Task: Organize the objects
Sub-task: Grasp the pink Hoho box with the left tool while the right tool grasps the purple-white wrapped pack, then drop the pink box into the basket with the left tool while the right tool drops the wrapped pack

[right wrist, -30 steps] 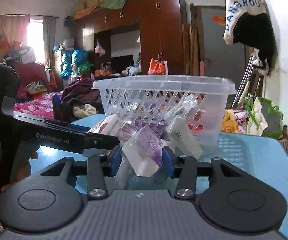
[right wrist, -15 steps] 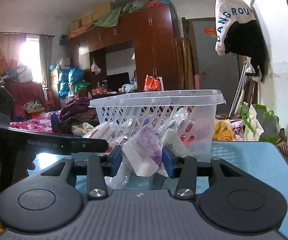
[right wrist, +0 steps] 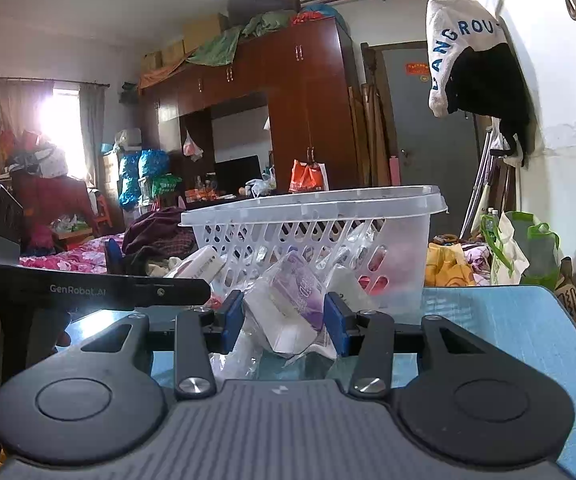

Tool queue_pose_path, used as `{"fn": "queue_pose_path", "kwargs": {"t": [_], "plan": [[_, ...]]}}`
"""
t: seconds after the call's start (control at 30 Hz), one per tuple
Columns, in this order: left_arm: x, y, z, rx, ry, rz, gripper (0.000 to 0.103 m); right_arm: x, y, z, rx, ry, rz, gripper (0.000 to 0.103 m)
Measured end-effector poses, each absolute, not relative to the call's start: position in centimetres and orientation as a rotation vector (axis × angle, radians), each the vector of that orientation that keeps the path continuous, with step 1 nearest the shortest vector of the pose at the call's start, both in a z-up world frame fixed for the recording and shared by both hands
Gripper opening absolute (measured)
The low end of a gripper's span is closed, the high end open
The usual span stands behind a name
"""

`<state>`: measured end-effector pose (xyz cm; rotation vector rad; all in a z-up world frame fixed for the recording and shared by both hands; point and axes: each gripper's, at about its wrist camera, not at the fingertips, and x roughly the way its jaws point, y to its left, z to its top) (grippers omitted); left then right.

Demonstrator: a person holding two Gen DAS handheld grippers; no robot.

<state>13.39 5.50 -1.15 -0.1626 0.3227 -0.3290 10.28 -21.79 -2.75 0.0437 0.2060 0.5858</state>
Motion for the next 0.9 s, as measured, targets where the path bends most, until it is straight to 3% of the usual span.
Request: {"fn": "queue_pose_path", "kwargs": {"t": [0.37, 0.63, 0.9], "plan": [[12.4, 6.5, -0.4, -0.204, 0.259, -0.327, 0.071, 9.4, -21.9, -2.5, 0.031, 0.158, 0.572, 0.047], [13.8, 6.4, 7.3, -0.172, 0.159, -0.355, 0.071, 11.0, -21.1, 4.3, -0.005, 0.080, 0.564, 0.047], [24.6, 6.5, 10.0, -0.211, 0.359, -0.223, 0.070, 20.5, -18.5, 8.0, -0.048, 0.210, 0.480, 0.047]]}}
